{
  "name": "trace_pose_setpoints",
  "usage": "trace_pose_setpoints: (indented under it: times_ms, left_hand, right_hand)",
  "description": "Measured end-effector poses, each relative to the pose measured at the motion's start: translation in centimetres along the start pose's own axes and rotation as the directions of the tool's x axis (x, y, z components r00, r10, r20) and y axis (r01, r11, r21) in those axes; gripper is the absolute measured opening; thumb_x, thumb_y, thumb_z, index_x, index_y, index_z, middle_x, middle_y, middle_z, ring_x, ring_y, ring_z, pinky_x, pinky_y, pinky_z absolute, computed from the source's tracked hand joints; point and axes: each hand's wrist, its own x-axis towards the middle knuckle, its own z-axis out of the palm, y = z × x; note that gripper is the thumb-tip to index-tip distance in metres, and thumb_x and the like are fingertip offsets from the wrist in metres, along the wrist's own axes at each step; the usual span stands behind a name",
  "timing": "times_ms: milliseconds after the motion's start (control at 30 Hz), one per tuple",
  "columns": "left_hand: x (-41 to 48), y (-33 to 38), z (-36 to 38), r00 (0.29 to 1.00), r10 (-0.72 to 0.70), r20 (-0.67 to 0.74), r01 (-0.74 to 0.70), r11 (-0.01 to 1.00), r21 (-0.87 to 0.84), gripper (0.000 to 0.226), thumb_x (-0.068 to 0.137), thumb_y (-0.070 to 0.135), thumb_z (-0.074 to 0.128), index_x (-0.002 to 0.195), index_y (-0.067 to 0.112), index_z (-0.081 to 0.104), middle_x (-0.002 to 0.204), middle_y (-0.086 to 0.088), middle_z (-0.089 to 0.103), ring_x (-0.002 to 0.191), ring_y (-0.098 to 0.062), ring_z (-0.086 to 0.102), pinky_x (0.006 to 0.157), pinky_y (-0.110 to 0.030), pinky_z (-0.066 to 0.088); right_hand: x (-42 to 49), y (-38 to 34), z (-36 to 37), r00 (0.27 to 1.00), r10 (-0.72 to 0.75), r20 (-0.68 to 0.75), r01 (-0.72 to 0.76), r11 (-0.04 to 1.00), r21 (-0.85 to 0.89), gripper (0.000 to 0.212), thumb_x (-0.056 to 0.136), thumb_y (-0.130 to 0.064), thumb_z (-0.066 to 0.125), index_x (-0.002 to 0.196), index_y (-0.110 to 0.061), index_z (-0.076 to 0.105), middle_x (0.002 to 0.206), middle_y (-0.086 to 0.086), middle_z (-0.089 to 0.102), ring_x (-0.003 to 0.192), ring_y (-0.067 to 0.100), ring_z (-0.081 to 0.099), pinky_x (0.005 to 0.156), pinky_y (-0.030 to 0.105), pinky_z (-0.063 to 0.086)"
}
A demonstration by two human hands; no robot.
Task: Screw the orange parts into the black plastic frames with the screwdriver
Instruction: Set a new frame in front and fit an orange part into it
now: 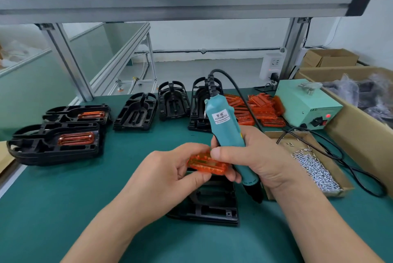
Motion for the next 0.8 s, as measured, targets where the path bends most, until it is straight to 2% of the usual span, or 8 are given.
trace_pose_setpoints:
  times_ms: [167,333,433,500,567,700,800]
  left_hand:
    - [-0.3,-0.5,-0.6,0.996,-0.05,0.073,0.054,0.997,-0.049,0.046,0.085,0.069,0.07,0.128,0.058,0.059,0.057,0.012,0.034,0.052,-0.004,0.035,0.051,-0.019,0.031]
    - [0.0,-0.5,-0.3,0.995,-0.083,0.06,0.087,0.995,-0.057,0.04,0.078,0.07,0.072,0.115,0.059,0.066,0.056,0.01,0.034,0.052,-0.006,0.033,0.053,-0.027,0.03]
    - [0.1,-0.2,-0.1,0.988,-0.091,0.121,0.075,0.989,0.126,0.043,0.078,0.073,0.063,0.117,0.054,0.064,0.057,0.014,0.047,0.051,-0.005,0.044,0.05,-0.018,0.028]
    - [0.3,0.2,0.4,0.978,-0.086,0.191,0.021,0.947,0.32,0.051,0.079,0.075,0.053,0.121,0.049,0.061,0.067,0.022,0.056,0.061,-0.002,0.051,0.051,-0.017,0.03]
    - [0.5,0.4,1.2,0.967,-0.105,0.231,-0.012,0.89,0.455,0.053,0.083,0.076,0.051,0.127,0.047,0.058,0.068,0.017,0.057,0.069,-0.005,0.052,0.056,-0.017,0.031]
    - [0.9,0.0,2.0,0.962,-0.115,0.247,-0.041,0.835,0.549,0.054,0.09,0.075,0.053,0.134,0.045,0.056,0.101,0.014,0.073,0.093,-0.009,0.065,0.078,-0.028,0.051]
    - [0.8,-0.3,2.3,0.959,-0.104,0.262,-0.066,0.82,0.568,0.058,0.086,0.076,0.044,0.132,0.043,0.056,0.113,0.014,0.074,0.1,-0.009,0.067,0.086,-0.035,0.055]
  right_hand:
    - [0.1,0.0,-0.2,1.0,0.014,0.013,-0.013,0.998,-0.057,0.024,0.084,-0.027,0.081,0.091,-0.01,0.066,0.067,0.008,0.064,0.048,0.02,0.057,0.045,0.027,0.047]
    - [0.3,0.0,-0.3,0.999,0.014,-0.039,-0.017,0.997,-0.081,0.028,0.088,-0.034,0.081,0.087,-0.011,0.067,0.07,0.01,0.067,0.05,0.021,0.059,0.045,0.028,0.047]
    - [0.4,-0.1,-0.8,0.987,-0.016,-0.161,0.012,0.999,-0.03,0.019,0.088,-0.038,0.081,0.081,-0.024,0.071,0.072,0.013,0.069,0.051,0.02,0.059,0.044,0.028,0.047]
    - [0.4,-0.3,-1.2,0.971,-0.027,-0.236,0.037,0.999,0.039,0.016,0.088,-0.038,0.082,0.081,-0.028,0.071,0.074,0.014,0.068,0.052,0.021,0.059,0.045,0.028,0.046]
    - [0.5,-0.3,-1.7,0.953,-0.029,-0.303,0.064,0.992,0.108,0.017,0.089,-0.037,0.082,0.082,-0.026,0.071,0.076,0.015,0.068,0.052,0.022,0.058,0.045,0.029,0.046]
    - [0.5,-0.2,-2.5,0.929,-0.01,-0.37,0.09,0.976,0.2,0.026,0.088,-0.038,0.084,0.09,-0.019,0.066,0.078,0.016,0.066,0.053,0.022,0.058,0.046,0.028,0.046]
    - [0.5,0.0,-2.7,0.929,-0.012,-0.37,0.103,0.969,0.227,0.033,0.086,-0.04,0.085,0.093,-0.016,0.063,0.078,0.014,0.065,0.053,0.022,0.057,0.047,0.028,0.046]
